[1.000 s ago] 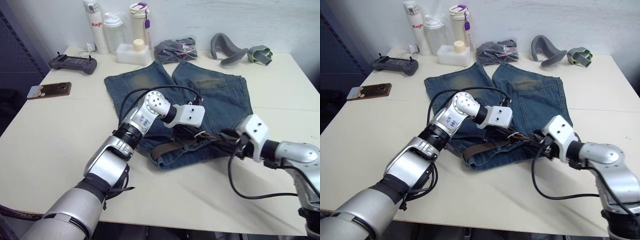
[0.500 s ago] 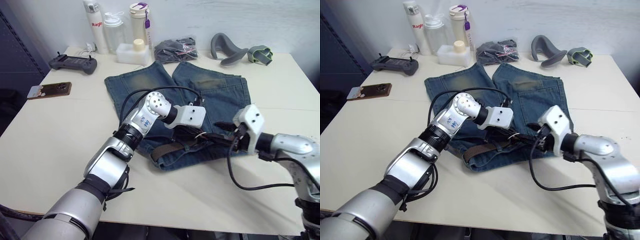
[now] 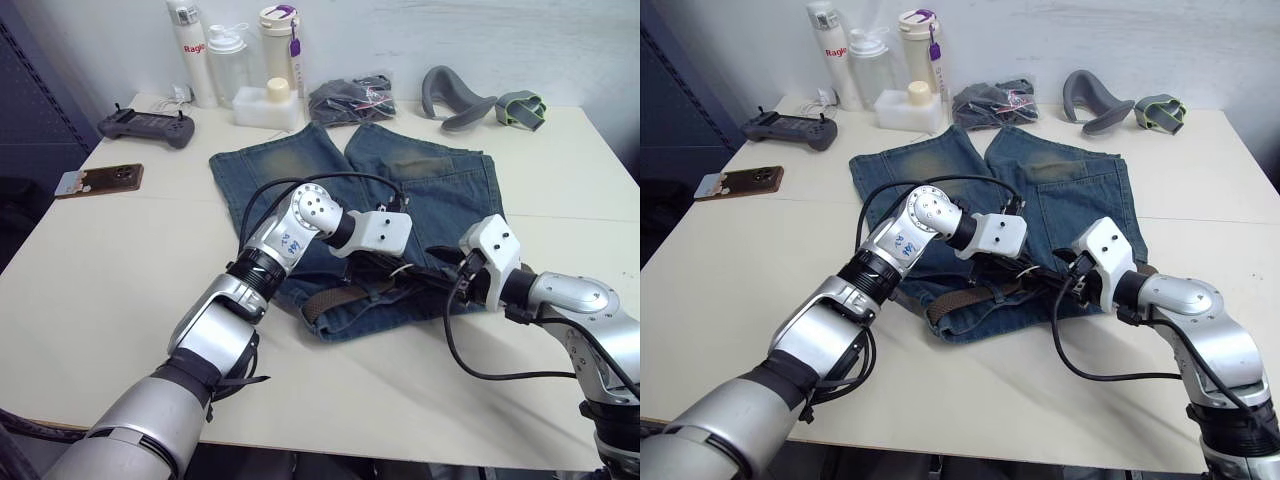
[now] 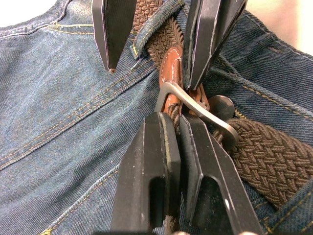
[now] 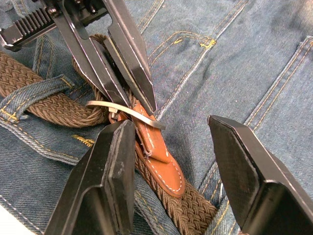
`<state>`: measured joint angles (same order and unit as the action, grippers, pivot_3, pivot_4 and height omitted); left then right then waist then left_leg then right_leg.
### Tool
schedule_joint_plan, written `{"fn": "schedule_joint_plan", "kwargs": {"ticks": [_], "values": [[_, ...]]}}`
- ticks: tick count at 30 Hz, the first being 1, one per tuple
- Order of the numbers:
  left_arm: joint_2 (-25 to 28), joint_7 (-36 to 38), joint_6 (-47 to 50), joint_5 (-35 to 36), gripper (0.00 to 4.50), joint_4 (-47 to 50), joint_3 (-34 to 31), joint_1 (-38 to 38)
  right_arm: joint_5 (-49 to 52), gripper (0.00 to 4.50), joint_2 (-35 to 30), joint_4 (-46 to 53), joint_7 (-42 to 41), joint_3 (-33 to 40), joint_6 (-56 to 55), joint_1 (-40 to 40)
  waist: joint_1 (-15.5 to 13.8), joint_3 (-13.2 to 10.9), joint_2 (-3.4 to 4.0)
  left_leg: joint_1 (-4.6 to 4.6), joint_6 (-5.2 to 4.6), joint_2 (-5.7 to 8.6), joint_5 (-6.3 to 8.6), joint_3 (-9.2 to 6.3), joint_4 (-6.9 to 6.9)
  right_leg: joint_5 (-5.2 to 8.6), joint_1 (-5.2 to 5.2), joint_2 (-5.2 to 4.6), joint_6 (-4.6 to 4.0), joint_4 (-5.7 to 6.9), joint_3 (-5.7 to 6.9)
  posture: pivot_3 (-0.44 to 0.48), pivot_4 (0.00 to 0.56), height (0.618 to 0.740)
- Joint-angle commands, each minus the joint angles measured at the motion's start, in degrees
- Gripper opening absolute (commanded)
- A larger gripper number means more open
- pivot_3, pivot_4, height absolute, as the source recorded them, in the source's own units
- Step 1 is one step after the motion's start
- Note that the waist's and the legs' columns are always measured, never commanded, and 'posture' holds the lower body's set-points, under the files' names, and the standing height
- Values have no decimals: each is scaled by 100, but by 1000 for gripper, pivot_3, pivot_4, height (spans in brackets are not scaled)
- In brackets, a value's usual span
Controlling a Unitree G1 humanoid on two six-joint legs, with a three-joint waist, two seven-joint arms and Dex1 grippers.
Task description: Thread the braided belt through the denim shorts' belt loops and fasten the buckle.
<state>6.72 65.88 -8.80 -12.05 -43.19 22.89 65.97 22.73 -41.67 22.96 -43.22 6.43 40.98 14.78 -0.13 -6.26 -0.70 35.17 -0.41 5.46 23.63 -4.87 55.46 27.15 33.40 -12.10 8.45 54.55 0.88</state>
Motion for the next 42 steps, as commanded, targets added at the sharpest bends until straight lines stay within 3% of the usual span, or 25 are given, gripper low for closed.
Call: {"fn": "schedule_joint_plan", "kwargs": {"ticks": [1, 8, 11, 15, 21, 25, 30, 31, 33, 36, 39, 41, 42], "values": [[-42, 6, -27, 33, 0, 126, 42, 55, -216, 2551, -190, -38, -13, -122, -226, 29, 2, 0, 0, 0, 0, 0, 0, 0, 0, 0, 0, 0, 0, 0, 0, 0, 150, 629], [-35, -18, -25, 46, 0, 114, 34, 73, -637, 2551, -444, -161, 3, -541, -497, 100, 14, 3, -1, -1, 0, 0, 0, 1, 0, 0, -1, 0, 0, 0, 0, 0, 150, 629], [-44, -41, -26, 51, 0, 104, 26, 81, -627, 1746, -454, -113, 7, -601, -362, 156, 23, 4, -2, -1, 1, -1, 0, 1, 0, 0, 0, 0, 0, 0, 0, 0, 150, 629], [-50, -72, -21, 72, 0, 114, 17, 81, -579, 31, -508, -66, 3, -652, -88, 190, 18, 5, -3, -1, 2, -1, -1, 1, 2, 0, -1, -1, 0, 0, 0, 0, 150, 629], [-42, -120, -8, 92, 0, 118, -12, 81, -562, 31, -517, 20, -17, -669, 58, 255, 16, 6, -4, -1, 2, -1, -2, 0, 1, 0, 0, -1, 0, 0, 1, 0, 150, 629], [-83, -29, 506, 442, 1555, 257, -312, 145, -560, 0, -525, 50, -43, -677, 107, 317, 23, 6, -4, -1, 2, -1, -2, 0, 1, 0, 0, 0, 0, 0, 1, 0, 150, 629], [298, 196, 1305, 828, 3490, 705, -738, 247, -628, 0, -566, 118, -68, -733, 77, 346, 26, 6, -4, -1, 4, -1, -3, 0, -3, 0, 2, 0, 0, 0, 1, 0, 150, 629], [425, 359, 1698, 1010, 4116, 890, -861, 250, -640, 0, -593, 145, -74, -736, 70, 335, 24, 6, -4, -2, 4, -1, -3, -1, -3, 0, 1, 0, 0, 0, 1, 0, 150, 629], [735, 628, 2377, 1281, 4415, 1273, -1034, 214, -635, 0, -655, 195, -96, -706, 65, 301, 35, 6, -3, -2, 5, -1, -4, -2, -4, 0, 2, 0, 0, -1, 1, 0, 150, 629], [1219, 914, 3292, 1695, 4415, 2002, -1257, -15, -597, 0, -722, 244, -109, -655, 82, 259, 48, 7, -2, -4, 9, -1, -6, -2, -13, 0, 4, 1, 0, -1, 1, 0, 150, 629], [1937, 1725, 4206, 2335, 3672, 3353, -1115, -701, -563, 0, -761, 268, -112, -627, 92, 228, 47, 12, 6, -10, 12, -1, -11, -7, -21, 0, 2, 2, 0, 0, 0, 0, 150, 629], [2264, 1754, 4596, 2432, 2998, 4020, -952, -1117, -550, 0, -778, 272, -117, -618, 86, 212, 39, 14, 9, -13, 12, -1, -11, -8, -22, 0, 1, 2, 0, 1, -3, 0, 150, 629], [2356, 1694, 4761, 2476, 2381, 4260, -904, -1266, -543, 0, -788, 270, -119, -614, 81, 208, 30, 14, 9, -12, 13, -1, -12, -10, -22, 0, 0, 2, -1, 1, -2, 0, 150, 629]]}}
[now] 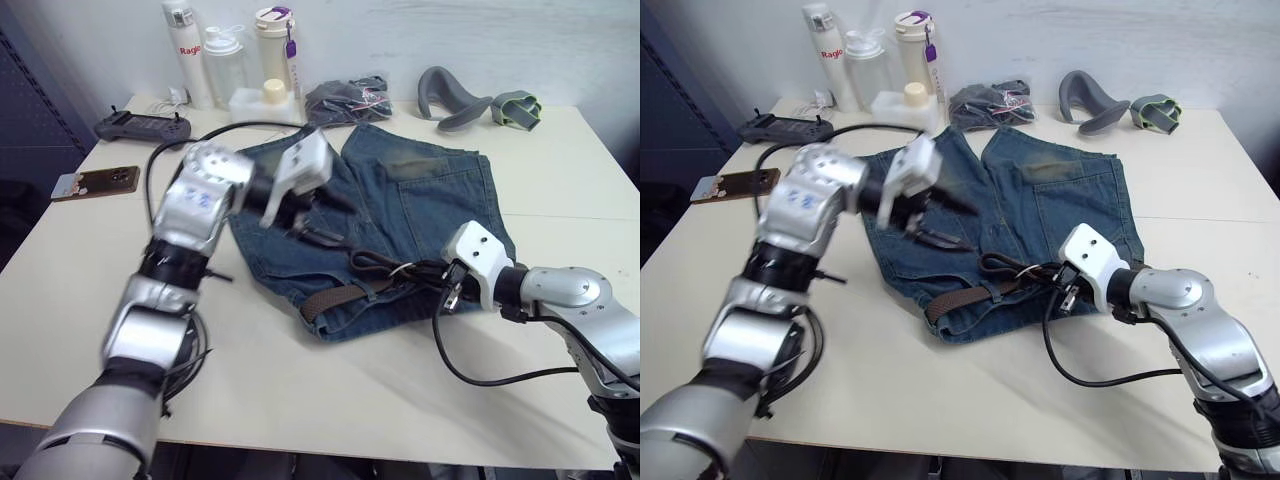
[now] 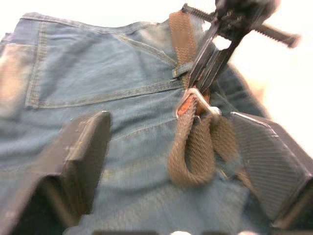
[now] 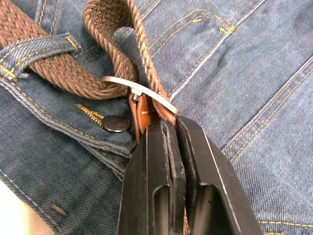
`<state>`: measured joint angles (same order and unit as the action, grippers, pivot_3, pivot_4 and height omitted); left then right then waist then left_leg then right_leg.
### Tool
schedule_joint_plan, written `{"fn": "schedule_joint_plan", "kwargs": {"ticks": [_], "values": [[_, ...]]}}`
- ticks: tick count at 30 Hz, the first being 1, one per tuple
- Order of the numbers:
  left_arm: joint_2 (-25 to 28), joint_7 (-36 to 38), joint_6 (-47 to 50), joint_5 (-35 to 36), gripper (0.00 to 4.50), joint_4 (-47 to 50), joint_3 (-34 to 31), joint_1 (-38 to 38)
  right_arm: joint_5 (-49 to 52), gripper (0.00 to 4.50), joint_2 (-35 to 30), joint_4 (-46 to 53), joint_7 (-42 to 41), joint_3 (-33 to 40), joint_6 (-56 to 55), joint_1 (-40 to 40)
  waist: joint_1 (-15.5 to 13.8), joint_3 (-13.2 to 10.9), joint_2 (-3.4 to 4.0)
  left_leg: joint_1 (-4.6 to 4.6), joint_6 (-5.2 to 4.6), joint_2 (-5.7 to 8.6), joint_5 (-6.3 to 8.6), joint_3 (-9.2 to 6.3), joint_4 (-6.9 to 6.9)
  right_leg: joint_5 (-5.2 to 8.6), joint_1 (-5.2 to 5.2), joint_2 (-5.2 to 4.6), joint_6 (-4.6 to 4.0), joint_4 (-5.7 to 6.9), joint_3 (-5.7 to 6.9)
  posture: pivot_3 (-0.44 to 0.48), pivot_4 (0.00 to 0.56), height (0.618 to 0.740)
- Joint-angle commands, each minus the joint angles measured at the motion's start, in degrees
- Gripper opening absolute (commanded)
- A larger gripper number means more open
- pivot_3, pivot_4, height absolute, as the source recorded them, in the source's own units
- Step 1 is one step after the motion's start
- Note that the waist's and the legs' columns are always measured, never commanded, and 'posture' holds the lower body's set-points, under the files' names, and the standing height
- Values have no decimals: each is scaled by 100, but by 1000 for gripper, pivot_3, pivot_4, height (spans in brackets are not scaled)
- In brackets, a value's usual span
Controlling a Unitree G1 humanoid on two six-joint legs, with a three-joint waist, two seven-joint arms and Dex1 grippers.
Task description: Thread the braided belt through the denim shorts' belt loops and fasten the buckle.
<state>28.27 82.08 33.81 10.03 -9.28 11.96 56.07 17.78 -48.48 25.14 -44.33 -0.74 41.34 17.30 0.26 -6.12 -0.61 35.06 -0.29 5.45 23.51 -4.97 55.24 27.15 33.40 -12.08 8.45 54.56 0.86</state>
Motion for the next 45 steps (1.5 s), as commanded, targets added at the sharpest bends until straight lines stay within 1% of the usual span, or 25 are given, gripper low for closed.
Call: {"fn": "schedule_joint_plan", "kwargs": {"ticks": [1, 2, 4, 6, 9, 13, 16, 19, 21, 23, 25, 28, 31, 33, 35, 37, 39, 41, 45], "values": [[218, -46, 702, 329, 2150, 1087, 213, -435, -40, 0, -119, 48, -18, 102, 36, -46, -27, 0, -1, 1, 2, 1, -1, -3, 1, 0, -1, 1, 0, -1, 0, 0, 150, 629], [223, -139, 846, 385, 1782, 1239, 227, -534, -32, 0, -130, 43, -27, 103, 27, -48, -36, 0, -1, 5, 2, 6, -4, -18, 7, 0, -8, 2, -1, -2, -1, 0, 150, 629], [242, -349, 930, 340, 817, 1417, 316, -705, -18, 0, -147, 33, -46, 103, 9, -48, -34, 0, -2, 5, 0, 15, -5, -25, 11, 0, -17, 4, -1, -4, -9, 0, 150, 629], [314, -652, 758, -9, 57, 1408, 634, -943, -6, 0, -154, 32, -75, 87, -4, -41, -22, 1, -1, 5, -1, 15, -5, -25, 11, 0, -19, 3, -1, -7, -11, 0, 150, 629], [304, -914, 805, -130, 57, 1452, 934, -1177, 2, 0, -155, 32, -108, 90, -25, -44, 0, 2, 2, 3, -1, 15, -5, -21, 7, 0, -19, -1, -1, -5, -11, 0, 150, 629], [582, -1019, 574, -533, 57, 1518, 1508, -1498, -67, 0, -197, 58, -124, 78, -84, -50, -2, 4, 0, 4, -1, 14, -5, -21, 7, 1, -16, 0, -2, -5, -10, 0, 150, 629], [741, -1023, 517, -618, 57, 1685, 1775, -1731, -126, 0, -233, 81, -129, 72, -145, -64, 1, 27, 5, 2, -2, 14, -5, -21, 6, 2, -17, 0, -5, -5, -10, 0, 150, 629], [943, -958, 531, -650, 57, 1940, 2071, -2061, -373, 0, -436, 103, -166, 32, -482, -149, 15, 73, 18, 0, -2, 12, -5, -21, 3, 7, -16, 0, -14, -4, -9, 0, 150, 629], [1045, -949, 495, -733, 57, 1975, 2179, -2163, -770, 0, -690, 9, -165, 15, -1087, -333, 15, 102, 19, -1, -4, 12, -4, -21, 2, 10, -15, 0, -20, -4, -8, 0, 150, 629], [1127, -890, 466, -737, 57, 2055, 2264, -2246, -1377, 0, -966, -416, -50, 100, -2324, -574, 19, 129, 18, -3, -4, 10, -4, -19, 2, 17, -17, -2, -32, -3, -7, 0, 150, 629], [1236, -787, 535, -695, 57, 2292, 2351, -2329, -2020, 0, -1239, -1243, 272, 231, -3958, -766, 24, 148, 12, -4, -5, 5, -3, -10, 4, 24, -17, -3, -43, -3, -3, 0, 150, 629], [1290, -835, 642, -659, 57, 2442, 2373, -2381, -2451, 0, -1494, -2372, 570, 371, -5621, -986, 33, 156, 11, -11, -15, -3, 3, 34, 12, 47, -16, -28, -56, 14, 11, 0, 150, 629], [1364, -875, 657, -687, 57, 2477, 2344, -2408, -2685, 0, -1693, -3435, 772, 479, -6711, -1151, 47, 164, 18, -3, -53, -23, 33, 82, 75, 74, -9, -43, -80, 66, 19, 0, 150, 629], [1413, -883, 667, -694, 57, 2525, 2325, -2454, -2740, 0, -1777, -3920, 877, 541, -7170, -1173, 60, 178, 30, 0, -68, -21, 60, 87, 107, 86, 2, -46, -103, 102, 14, 0, 150, 629], [1454, -916, 635, -724, 57, 2548, 2314, -2516, -2837, 0, -1792, -4212, 1006, 529, -7453, -1180, 76, 202, 54, 3, -73, -21, 75, 87, 122, 87, 3, -46, -105, 107, 13, 0, 150, 629], [1492, -930, 602, -763, 57, 2553, 2322, -2554, -2882, 0, -1719, -4263, 1073, 455, -7603, -1191, 88, 212, 57, 3, -77, -19, 86, 88, 137, 94, 3, -45, -118, 119, 11, 0, 150, 629], [1511, -947, 590, -782, 57, 2568, 2317, -2564, -2890, 0, -1632, -4187, 1087, 386, -7628, -1220, 99, 217, 57, 8, -79, -21, 98, 87, 160, 118, 3, -44, -160, 136, 11, 0, 150, 629], [1499, -972, 572, -768, 57, 2571, 2281, -2570, -2856, 0, -1553, -4061, 1079, 363, -7535, -1266, 105, 236, 53, 8, -83, -22, 110, 87, 170, 128, 1, -43, -176, 146, 12, 0, 150, 629], [1301, -1249, 264, -787, 57, 2425, 2070, -2587, -2404, 0, -1450, -3662, 817, 443, -7296, -1415, 105, 261, 44, 7, -86, -21, 119, 84, 174, 136, 0, -40, -192, 151, 11, 0, 150, 629]]}}
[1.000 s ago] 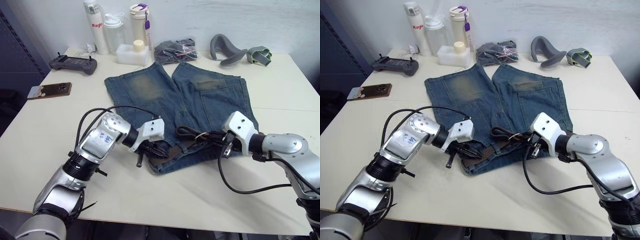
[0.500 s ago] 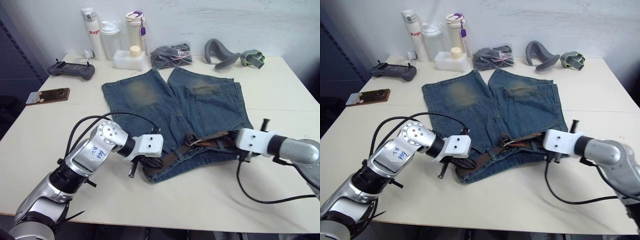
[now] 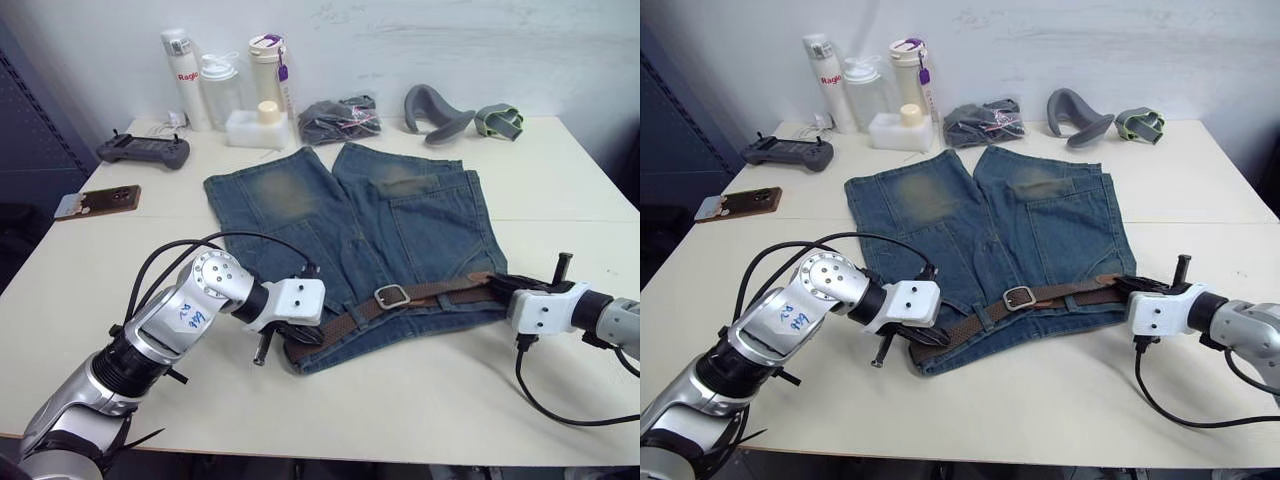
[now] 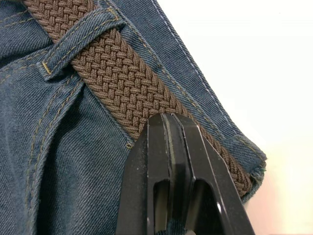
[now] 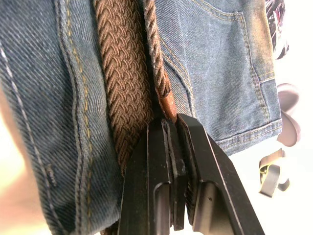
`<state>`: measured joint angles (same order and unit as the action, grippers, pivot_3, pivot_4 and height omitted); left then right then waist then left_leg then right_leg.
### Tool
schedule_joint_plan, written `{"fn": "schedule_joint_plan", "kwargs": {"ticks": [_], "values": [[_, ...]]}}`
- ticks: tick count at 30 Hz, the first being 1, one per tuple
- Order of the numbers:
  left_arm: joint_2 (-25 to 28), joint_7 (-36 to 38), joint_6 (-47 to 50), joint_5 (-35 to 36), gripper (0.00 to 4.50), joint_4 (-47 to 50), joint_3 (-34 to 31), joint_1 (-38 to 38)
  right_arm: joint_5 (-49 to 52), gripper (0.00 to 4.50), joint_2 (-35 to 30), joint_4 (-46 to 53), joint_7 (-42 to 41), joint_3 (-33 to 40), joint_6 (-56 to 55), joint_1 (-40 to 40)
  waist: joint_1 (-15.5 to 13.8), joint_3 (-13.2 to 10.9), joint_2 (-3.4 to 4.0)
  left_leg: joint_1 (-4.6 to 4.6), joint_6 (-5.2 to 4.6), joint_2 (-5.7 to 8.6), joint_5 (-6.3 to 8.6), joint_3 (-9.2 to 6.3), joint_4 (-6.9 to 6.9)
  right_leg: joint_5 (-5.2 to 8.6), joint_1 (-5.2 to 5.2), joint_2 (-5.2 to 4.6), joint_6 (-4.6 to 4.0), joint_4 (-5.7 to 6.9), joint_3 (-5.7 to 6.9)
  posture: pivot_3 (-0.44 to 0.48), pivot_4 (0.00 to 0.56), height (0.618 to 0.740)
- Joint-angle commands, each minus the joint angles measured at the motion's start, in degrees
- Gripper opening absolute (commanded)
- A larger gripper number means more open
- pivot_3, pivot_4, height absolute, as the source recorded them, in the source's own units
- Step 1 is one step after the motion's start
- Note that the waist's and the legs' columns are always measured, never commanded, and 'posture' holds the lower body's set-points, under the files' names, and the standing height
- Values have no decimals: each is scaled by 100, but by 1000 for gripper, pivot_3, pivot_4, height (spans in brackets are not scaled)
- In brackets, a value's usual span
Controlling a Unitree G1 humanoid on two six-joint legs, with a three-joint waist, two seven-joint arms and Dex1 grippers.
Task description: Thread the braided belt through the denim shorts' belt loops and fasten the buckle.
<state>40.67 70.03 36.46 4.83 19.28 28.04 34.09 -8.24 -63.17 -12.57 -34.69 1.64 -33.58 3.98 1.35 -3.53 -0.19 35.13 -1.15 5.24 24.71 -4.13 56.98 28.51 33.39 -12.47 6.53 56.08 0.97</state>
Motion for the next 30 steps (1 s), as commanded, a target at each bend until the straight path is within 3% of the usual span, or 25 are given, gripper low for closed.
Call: {"fn": "schedule_joint_plan", "kwargs": {"ticks": [1, 2, 4, 5, 8, 9, 10, 14, 15, 17, 20, 25, 30], "values": [[-38, -202, -83, -305, 0, -535, 384, -350, 295, 759, 11, 169, -209, 256, 273, -100, -12, 3, 3, 0, -1, 0, 1, 0, 2, 2, -1, 0, -3, 0, 0, 0, 150, 629], [-107, -316, -144, -330, 0, -611, 330, -322, 367, 1094, 10, 219, -262, 300, 338, -116, -29, 4, 5, 1, -2, 2, 1, 1, 2, 7, -2, -1, -13, -2, -1, 0, 150, 629], [-227, -289, -202, -83, 730, -761, 60, -227, 541, 2117, -6, 294, -388, 409, 545, -65, -73, 5, 5, 1, -9, 3, 5, 1, 10, 9, -7, -1, -18, -3, -2, 0, 150, 629], [-251, -260, -280, 36, 847, -872, -151, -129, 747, 2369, -18, 375, -536, 468, 737, -7, -118, 3, 2, 2, -11, 4, 6, 1, 11, 11, -7, -2, -21, -4, -2, 0, 150, 629], [-253, -221, -359, 406, 2103, -1243, -864, 237, 1481, 3785, -115, 583, -1092, 726, 1440, 137, -125, -1, 4, 7, -12, 6, 8, 0, 11, 14, -1, -1, -27, -2, -4, 0, 150, 629], [-227, -208, -340, 509, 2275, -1336, -1046, 346, 1695, 3960, -128, 632, -1226, 822, 1667, 180, -122, -6, 6, 9, -12, 5, 7, 0, 11, 12, 2, -1, -24, -1, -4, 0, 150, 629], [-172, -195, -274, 702, 2860, -1478, -1359, 485, 2120, 4500, -135, 710, -1437, 979, 2140, 243, -118, -27, 5, 10, -10, 4, 7, 0, 10, 11, 5, 0, -20, 0, -3, 0, 150, 629], [-91, -181, 149, 1454, 4326, -1821, -2327, 629, 3305, 4500, -76, 830, -1980, 1363, 3835, 598, -97, -54, 7, 17, -4, -1, 3, -4, 5, 6, 11, 0, -8, -6, 3, 0, 150, 629], [-72, -166, 269, 1608, 4453, -1851, -2498, 586, 3509, 4500, -59, 833, -2089, 1405, 4183, 683, -96, -54, 8, 17, -6, 4, 4, -6, 3, 4, 11, 0, -6, -10, 0, 0, 150, 629], [-92, -327, 631, 2054, 4453, -1767, -3106, 285, 4249, 4500, 34, 753, -2255, 1521, 5293, 1039, -98, -55, 12, 13, -10, 7, 7, -6, 2, 2, 7, -1, -2, -13, -4, 0, 150, 629], [-149, -815, 764, 2235, 4453, -1728, -3678, -28, 4543, 4500, 167, 575, -2229, 1623, 5936, 1399, -95, -59, 12, 11, -8, 5, 6, -8, -3, 1, 8, -1, 1, -16, -7, 0, 150, 629], [-233, -1602, -57, 2077, 4453, -1470, -4607, -1240, 3948, 4500, 705, 159, -1833, 1551, 5383, 1558, -102, -58, 14, 8, 0, 6, 4, -8, -9, 1, 7, -2, 0, -18, -12, 0, 150, 629], [-515, -2552, -665, 1613, 4453, -995, -4761, -2431, 3941, 4500, 1065, 32, -1714, 1473, 5989, 1491, -144, -68, 32, 13, 1, 14, 6, -7, -9, 1, 8, -3, 0, -20, -26, 0, 150, 629]]}}
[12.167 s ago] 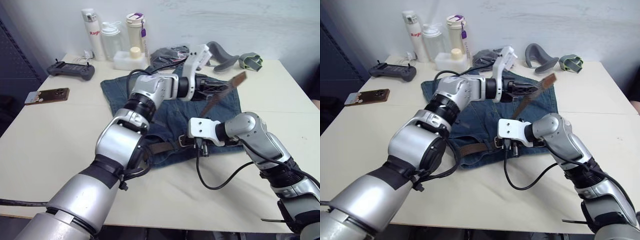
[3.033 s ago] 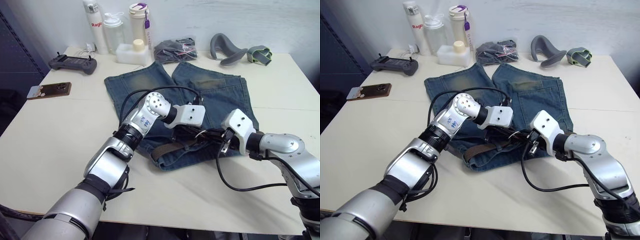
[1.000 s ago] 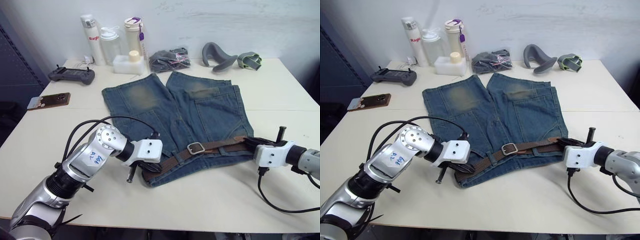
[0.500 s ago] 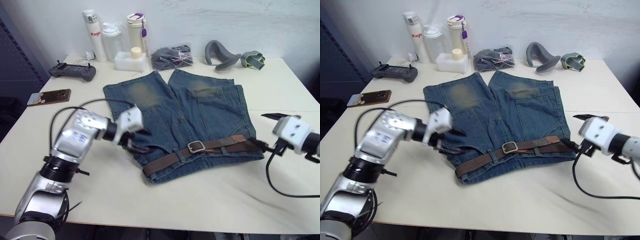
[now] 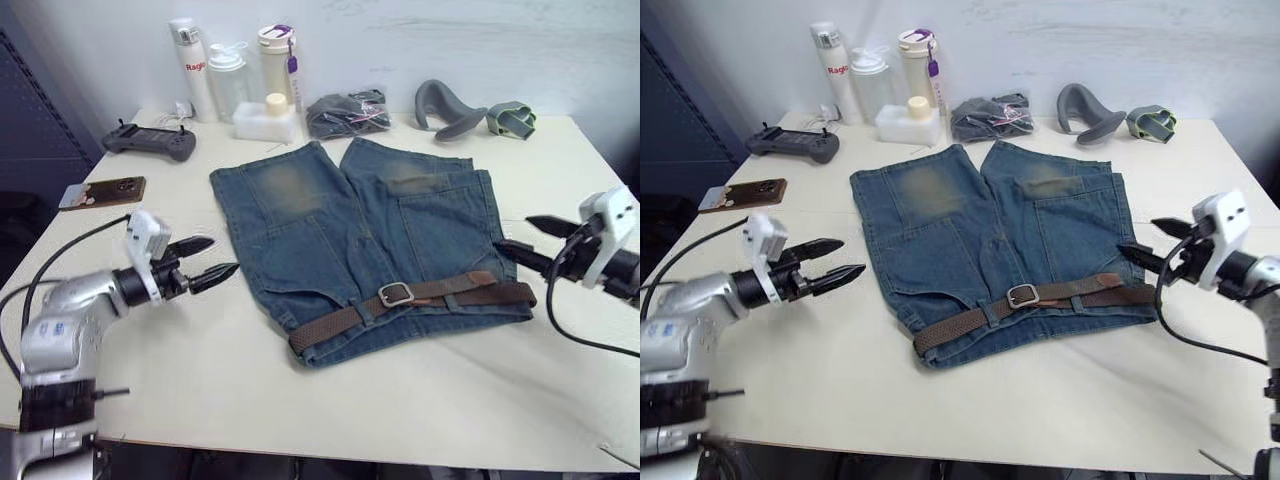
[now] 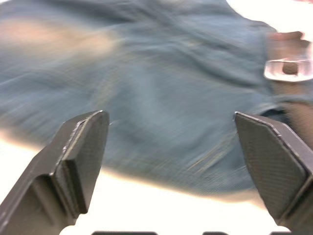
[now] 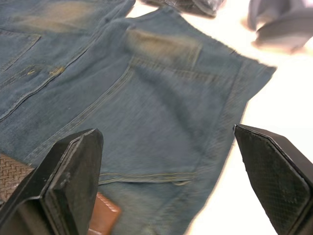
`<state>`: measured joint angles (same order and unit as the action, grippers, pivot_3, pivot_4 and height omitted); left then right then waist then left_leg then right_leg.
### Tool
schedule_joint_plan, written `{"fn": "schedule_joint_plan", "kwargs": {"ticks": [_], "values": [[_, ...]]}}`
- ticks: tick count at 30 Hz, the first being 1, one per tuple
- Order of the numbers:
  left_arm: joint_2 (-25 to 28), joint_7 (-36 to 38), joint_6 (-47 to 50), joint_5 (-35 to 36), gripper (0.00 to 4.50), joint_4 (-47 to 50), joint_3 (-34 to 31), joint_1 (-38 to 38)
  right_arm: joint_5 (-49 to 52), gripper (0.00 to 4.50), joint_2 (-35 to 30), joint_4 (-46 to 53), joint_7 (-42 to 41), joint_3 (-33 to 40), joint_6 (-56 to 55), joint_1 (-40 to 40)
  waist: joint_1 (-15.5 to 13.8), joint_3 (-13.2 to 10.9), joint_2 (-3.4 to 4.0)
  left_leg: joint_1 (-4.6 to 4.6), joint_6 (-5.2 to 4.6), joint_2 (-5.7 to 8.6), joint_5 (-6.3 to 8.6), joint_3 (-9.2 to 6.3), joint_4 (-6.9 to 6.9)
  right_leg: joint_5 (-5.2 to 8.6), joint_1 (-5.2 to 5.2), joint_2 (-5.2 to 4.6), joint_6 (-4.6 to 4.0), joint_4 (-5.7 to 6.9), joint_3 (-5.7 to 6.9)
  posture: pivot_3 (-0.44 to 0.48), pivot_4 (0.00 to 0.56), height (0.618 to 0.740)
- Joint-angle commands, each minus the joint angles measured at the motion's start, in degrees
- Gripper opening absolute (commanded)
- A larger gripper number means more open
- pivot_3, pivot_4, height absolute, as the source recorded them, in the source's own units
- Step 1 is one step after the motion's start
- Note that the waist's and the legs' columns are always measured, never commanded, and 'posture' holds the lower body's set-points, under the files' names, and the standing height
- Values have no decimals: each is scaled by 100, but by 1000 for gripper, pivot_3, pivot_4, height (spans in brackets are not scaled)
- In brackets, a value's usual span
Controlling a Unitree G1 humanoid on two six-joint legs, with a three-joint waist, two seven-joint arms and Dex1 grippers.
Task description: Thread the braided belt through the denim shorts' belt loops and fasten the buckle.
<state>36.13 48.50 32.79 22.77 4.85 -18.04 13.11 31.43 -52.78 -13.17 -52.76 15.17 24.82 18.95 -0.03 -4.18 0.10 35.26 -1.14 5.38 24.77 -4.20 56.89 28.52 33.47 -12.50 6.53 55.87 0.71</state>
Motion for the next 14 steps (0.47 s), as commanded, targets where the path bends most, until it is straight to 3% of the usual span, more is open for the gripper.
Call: {"fn": "schedule_joint_plan", "kwargs": {"ticks": [1, 4, 7, 14], "values": [[-120, -506, -366, -210, 4453, 566, -146, -543, 53, 4500, 73, 111, 87, 152, 313, -41, -17, -3, 7, 3, 0, 3, 0, 0, 0, 0, 0, 0, 0, -1, -5, 0, 150, 629], [-342, -835, -379, -127, 4453, 821, -190, -944, 83, 4500, 191, 208, 144, 198, 485, -216, -85, -4, 9, 2, -2, 9, 2, -1, 0, 0, -3, 0, -2, -2, -12, 0, 150, 626], [-541, -1102, -582, -188, 4453, 860, -168, -1189, 56, 4500, 279, 386, 116, 291, 375, -424, -281, 1, 10, -5, 18, -219, 107, 205, 113, -26, 107, 178, 2, 32, -124, 0, 150, 624], [-584, -1162, -693, -37, 4453, 894, -117, -1364, 98, 4500, 357, 702, 154, 484, 443, -686, -195, 11, 29, 3, 27, -238, 132, 186, 107, -31, 83, 179, 16, 23, -96, 0, 150, 624]]}}
